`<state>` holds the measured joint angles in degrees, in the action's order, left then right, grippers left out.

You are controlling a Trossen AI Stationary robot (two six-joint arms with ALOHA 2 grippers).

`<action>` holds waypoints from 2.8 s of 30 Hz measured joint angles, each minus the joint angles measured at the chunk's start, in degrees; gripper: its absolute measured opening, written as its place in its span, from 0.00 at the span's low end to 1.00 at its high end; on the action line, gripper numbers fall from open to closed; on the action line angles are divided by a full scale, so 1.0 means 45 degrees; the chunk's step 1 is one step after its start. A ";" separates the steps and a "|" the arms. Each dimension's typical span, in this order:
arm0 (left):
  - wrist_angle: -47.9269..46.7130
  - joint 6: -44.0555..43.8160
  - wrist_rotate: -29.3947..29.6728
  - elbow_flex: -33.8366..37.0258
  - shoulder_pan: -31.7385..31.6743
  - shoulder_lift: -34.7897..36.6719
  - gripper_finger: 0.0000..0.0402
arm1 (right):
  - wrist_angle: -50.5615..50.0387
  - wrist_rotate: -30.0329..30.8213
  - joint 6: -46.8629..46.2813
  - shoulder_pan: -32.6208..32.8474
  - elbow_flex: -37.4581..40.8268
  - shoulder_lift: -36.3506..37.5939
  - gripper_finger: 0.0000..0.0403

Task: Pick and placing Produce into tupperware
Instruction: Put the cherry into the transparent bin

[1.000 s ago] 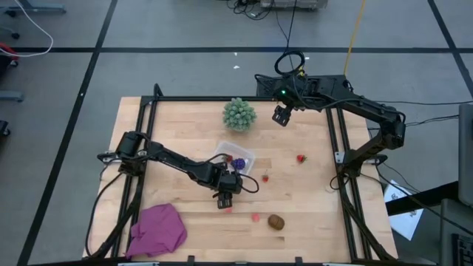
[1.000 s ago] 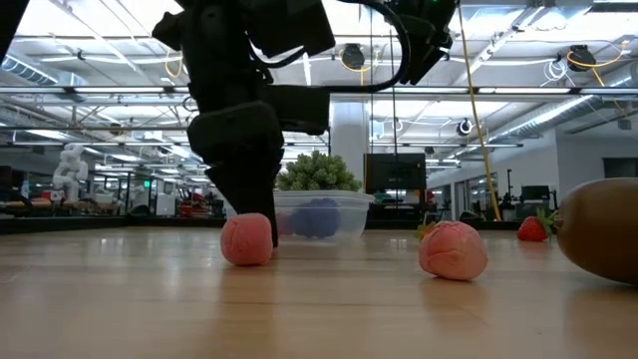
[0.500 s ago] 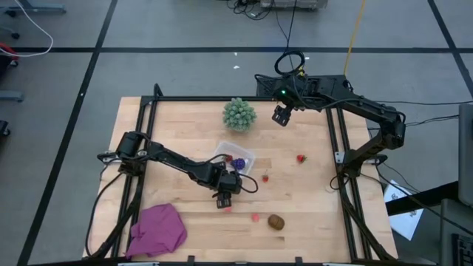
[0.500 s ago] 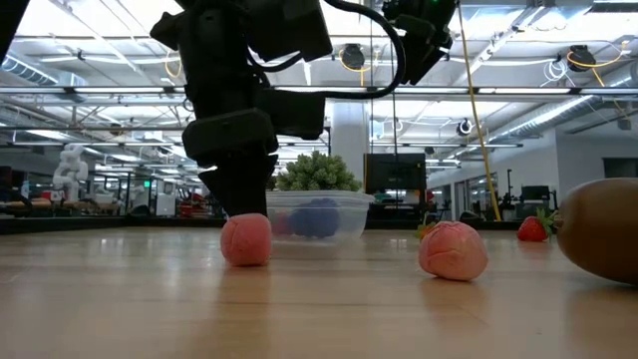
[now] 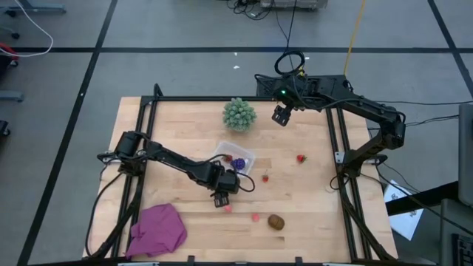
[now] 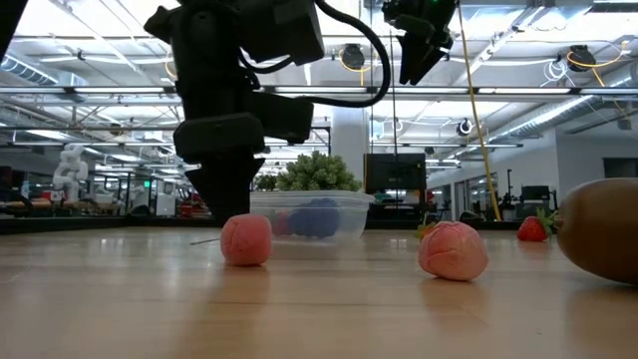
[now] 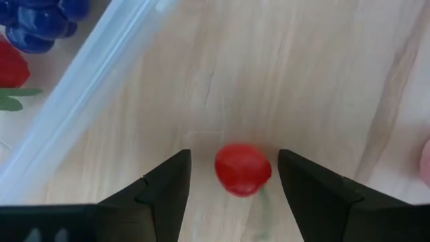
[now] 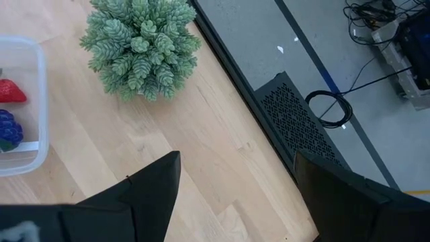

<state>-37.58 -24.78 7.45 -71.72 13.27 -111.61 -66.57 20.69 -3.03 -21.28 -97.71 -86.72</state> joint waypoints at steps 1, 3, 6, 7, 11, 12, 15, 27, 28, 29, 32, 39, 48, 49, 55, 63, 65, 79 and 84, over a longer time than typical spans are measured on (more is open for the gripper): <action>0.0000 -0.0088 0.0061 0.0000 0.0033 0.0000 0.57 | 0.0000 0.0000 0.0000 0.0000 0.0000 0.0000 0.70; 0.0002 -0.0211 0.0165 0.0000 0.0088 0.0000 0.57 | 0.0000 -0.0001 0.0000 0.0000 0.0000 0.0000 0.70; 0.0005 -0.0306 0.0173 0.0000 0.0162 0.0000 0.57 | 0.0000 -0.0005 -0.0104 0.0000 0.0000 0.0000 0.70; 0.0010 -0.0325 0.0173 0.0000 0.0167 0.0000 0.57 | 0.0000 -0.0004 -0.0148 0.0000 0.0000 0.0000 0.70; 0.0022 -0.0374 0.0173 0.0000 0.0167 0.0000 0.57 | -0.0005 0.0000 -0.0181 0.0000 0.0000 0.0000 0.70; 0.0027 -0.0378 0.0173 0.0000 0.0167 0.0000 0.57 | -0.0005 -0.0005 -0.0180 0.0000 0.0000 0.0000 0.70; 0.0029 -0.0378 0.0173 0.0000 0.0167 0.0000 0.57 | -0.0005 -0.0005 -0.0180 0.0000 0.0000 0.0000 0.70; 0.0010 -0.0324 0.0367 0.0000 0.0167 0.0005 0.57 | -0.0010 -0.0005 -0.0180 0.0000 0.0000 0.0000 0.70; 0.0010 -0.0324 0.0367 0.0000 0.0167 0.0005 0.57 | -0.0010 -0.0005 -0.0180 0.0000 0.0000 0.0000 0.70; 0.0010 -0.0324 0.0367 0.0000 0.0167 0.0005 0.57 | -0.0010 -0.0005 -0.0180 0.0000 0.0000 0.0000 0.70; 0.0010 -0.0324 0.0372 0.0000 0.0167 0.0005 0.57 | -0.0010 -0.0005 -0.0180 0.0004 0.0000 0.0000 0.70; 0.0010 -0.0319 0.0367 0.0000 0.0167 0.0005 0.43 | -0.0010 -0.0005 -0.0180 0.0000 0.0000 0.0000 0.70; 0.0015 -0.0315 0.0362 -0.0005 0.0167 0.0010 0.30 | -0.0010 -0.0005 -0.0180 0.0000 0.0000 0.0000 0.70; 0.0015 -0.0319 0.0362 -0.0005 0.0167 0.0015 0.30 | -0.0010 -0.0005 -0.0180 0.0000 0.0000 0.0000 0.70; 0.0013 -0.0323 0.0357 -0.0005 0.0167 0.0015 0.30 | -0.0010 -0.0010 -0.0180 0.0005 0.0000 0.0000 0.70; -0.0192 -0.0482 0.0343 -0.0005 0.0167 0.0180 0.30 | -0.0010 -0.0010 -0.0180 0.0000 0.0000 0.0000 0.70; -0.0303 -0.0532 0.0347 -0.0005 0.0167 0.0387 0.30 | -0.0010 -0.0010 -0.0180 0.0003 0.0000 0.0000 0.70; -0.1188 0.0077 0.0618 -0.0364 -0.0175 0.2406 0.30 | 0.0015 -0.0010 -0.0180 0.0003 0.0000 0.0000 0.70; -0.1978 0.1399 0.1528 -0.1464 -0.0660 0.2567 0.30 | 0.0019 -0.0010 -0.0180 0.0005 0.0000 0.0000 0.70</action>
<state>-46.48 -18.49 14.33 -78.31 10.30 -100.06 -66.48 20.64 -3.84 -21.26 -97.71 -86.72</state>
